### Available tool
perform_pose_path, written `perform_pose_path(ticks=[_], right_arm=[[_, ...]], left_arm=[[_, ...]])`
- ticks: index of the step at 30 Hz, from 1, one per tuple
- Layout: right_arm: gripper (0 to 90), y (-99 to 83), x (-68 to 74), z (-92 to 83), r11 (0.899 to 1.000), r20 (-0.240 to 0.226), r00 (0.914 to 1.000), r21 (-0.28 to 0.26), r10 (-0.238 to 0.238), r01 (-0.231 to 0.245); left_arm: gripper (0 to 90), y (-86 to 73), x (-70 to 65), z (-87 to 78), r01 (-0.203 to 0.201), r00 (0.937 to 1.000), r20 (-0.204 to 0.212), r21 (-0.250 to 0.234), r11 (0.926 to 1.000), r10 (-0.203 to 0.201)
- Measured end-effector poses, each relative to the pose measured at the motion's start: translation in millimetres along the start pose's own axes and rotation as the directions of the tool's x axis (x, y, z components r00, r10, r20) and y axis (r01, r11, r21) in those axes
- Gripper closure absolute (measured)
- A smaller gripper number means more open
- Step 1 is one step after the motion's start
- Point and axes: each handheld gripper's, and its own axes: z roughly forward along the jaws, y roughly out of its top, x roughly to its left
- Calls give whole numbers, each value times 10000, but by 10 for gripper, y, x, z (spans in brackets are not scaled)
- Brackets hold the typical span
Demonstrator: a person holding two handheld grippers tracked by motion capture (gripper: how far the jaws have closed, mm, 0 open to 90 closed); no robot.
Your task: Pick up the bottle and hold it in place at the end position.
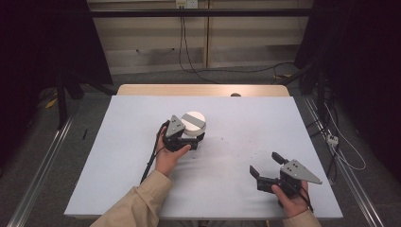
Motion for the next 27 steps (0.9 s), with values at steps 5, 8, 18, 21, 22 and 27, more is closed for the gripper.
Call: perform_pose_path(ticks=[5, 8, 18, 21, 22, 27], right_arm=[[43, -2, -9, -2, 10000, 36, 10000, -11, 25, -25], [44, -2, -8, 3, 10000, 26, 10000, 1, 47, -47], [44, 1, -4, 9, 10000, -1, 10000, -11, 7, -7], [44, -1, -6, 10, 10000, 3, 10000, -18, 21, -21], [44, -1, -7, 7, 10000, 7, 10000, -6, 60, -60], [44, -7, -17, 9, 9999, 25, 9999, 13, 101, -101]], left_arm=[[184, -37, 27, 48, 63, 10000, 9, 110, 9999, -63], [184, -50, 37, 60, 142, 9999, 12, 121, 9998, -142], [184, -19, 61, 118, 67, 9999, 150, 240, 9997, -71], [184, 6, 57, 154, -90, 9998, 181, 262, 9996, 86], [185, 7, 56, 164, -36, 9997, 239, 222, 9997, 30], [184, -10, 38, 207, -29, 9996, 280, 218, 9998, 23]])
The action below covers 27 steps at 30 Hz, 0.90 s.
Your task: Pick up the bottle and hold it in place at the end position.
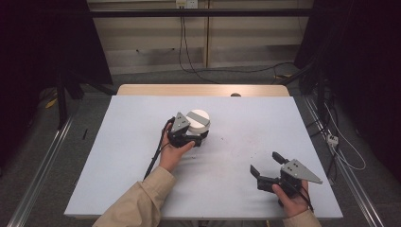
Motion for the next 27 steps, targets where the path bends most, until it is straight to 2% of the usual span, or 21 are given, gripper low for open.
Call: perform_pose_path(ticks=[6, 7, 11, 17, 20, 21, 26, 27], right_arm=[[44, 3, 10, 5, 10000, -62, 10000, -5, -47, 47], [44, 2, 10, 6, 10000, -54, 10000, -3, -60, 60], [44, 1, 7, 7, 10000, -39, 10000, 13, -40, 41], [44, -3, -1, 5, 10000, -33, 10000, 2, -29, 29], [44, -4, -3, 6, 10000, -42, 10000, 2, -29, 29], [44, -3, -1, 5, 10000, -47, 10000, -3, -46, 46], [44, -4, 7, 10, 10000, -97, 9999, 39, -30, 31], [44, -5, 7, 14, 10000, -102, 9999, 58, -50, 50]], left_arm=[[184, -13, -19, 30, -30, 10000, 3, 26, 10000, 30], [184, -6, -17, 41, -149, 9998, 129, 98, 9998, 148], [184, 23, -29, 69, -158, 9998, 136, 53, 9999, 157], [184, 29, -52, 106, -395, 9991, 166, 134, 9991, 393], [184, 22, -49, 110, -349, 9991, 224, 127, 9993, 346], [184, 19, -49, 105, -279, 9995, 125, 110, 9995, 278], [184, 13, -37, 96, -399, 9990, 231, 146, 9991, 395], [184, 8, -36, 92, -324, 9993, 185, 120, 9994, 321]])
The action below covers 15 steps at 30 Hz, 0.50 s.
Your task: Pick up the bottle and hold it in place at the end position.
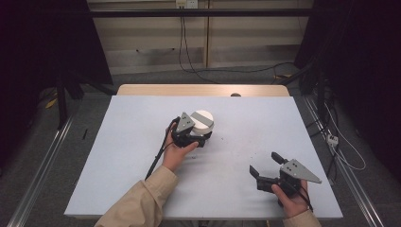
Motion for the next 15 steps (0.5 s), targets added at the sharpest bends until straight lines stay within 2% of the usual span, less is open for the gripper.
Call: perform_pose_path(ticks=[6, 10, 15], right_arm=[[43, 4, 10, 32, 9999, -54, 10000, 74, -68, 69], [43, 14, 40, 95, 9996, -356, 9993, 265, -83, 93], [41, 69, 96, 212, 9988, -669, 9975, 424, -211, 240]], left_arm=[[183, -22, 13, -12, 130, 9999, 91, -85, 9999, -129], [183, -37, 18, -16, 258, 9996, 108, -162, 9995, -256], [184, -38, 6, -20, 233, 9997, -4, -134, 9996, -233]])
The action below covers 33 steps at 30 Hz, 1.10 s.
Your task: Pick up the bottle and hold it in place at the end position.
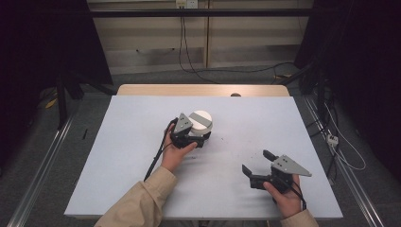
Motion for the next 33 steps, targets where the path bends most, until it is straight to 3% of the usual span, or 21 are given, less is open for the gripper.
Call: perform_pose_path(ticks=[3, 9, 16, 19, 21, 22, 23, 26, 33], right_arm=[[45, 110, 48, 132, 9994, -34, 9995, 139, -305, 306], [153, 242, 95, 319, 9995, -235, 9997, 317, 65, -58], [251, 332, 124, 456, 9997, -399, 9992, 258, 57, -46], [347, 379, 130, 526, 9995, -529, 9985, 296, 101, -85], [364, 392, 132, 543, 9995, -567, 9983, 285, 140, -124], [453, 418, 140, 569, 9996, -446, 9989, 258, 118, -106], [453, 418, 140, 569, 9996, -446, 9989, 258, 118, -106], [565, 469, 169, 624, 9994, -660, 9978, 330, 72, -51], [718, 549, 198, 724, 9988, -998, 9947, 449, 240, -196]], left_arm=[[184, -8, 6, 3, 67, 10000, 29, -35, 10000, -67], [184, -19, 14, 10, 228, 9997, -1, -46, 9997, -228], [184, -27, 24, 18, 241, 9997, 109, -61, 9997, -241], [184, -28, 28, 21, 255, 9996, 136, -42, 9997, -255], [184, -29, 29, 21, 259, 9996, 142, -35, 9997, -259], [184, -28, 26, 18, 251, 9996, 134, -23, 9997, -250], [184, -28, 26, 18, 251, 9996, 134, -23, 9997, -250], [184, -28, 26, 17, 229, 9997, 130, -11, 9997, -229], [185, -31, 27, 20, 277, 9995, 144, 1, 9996, -277]])
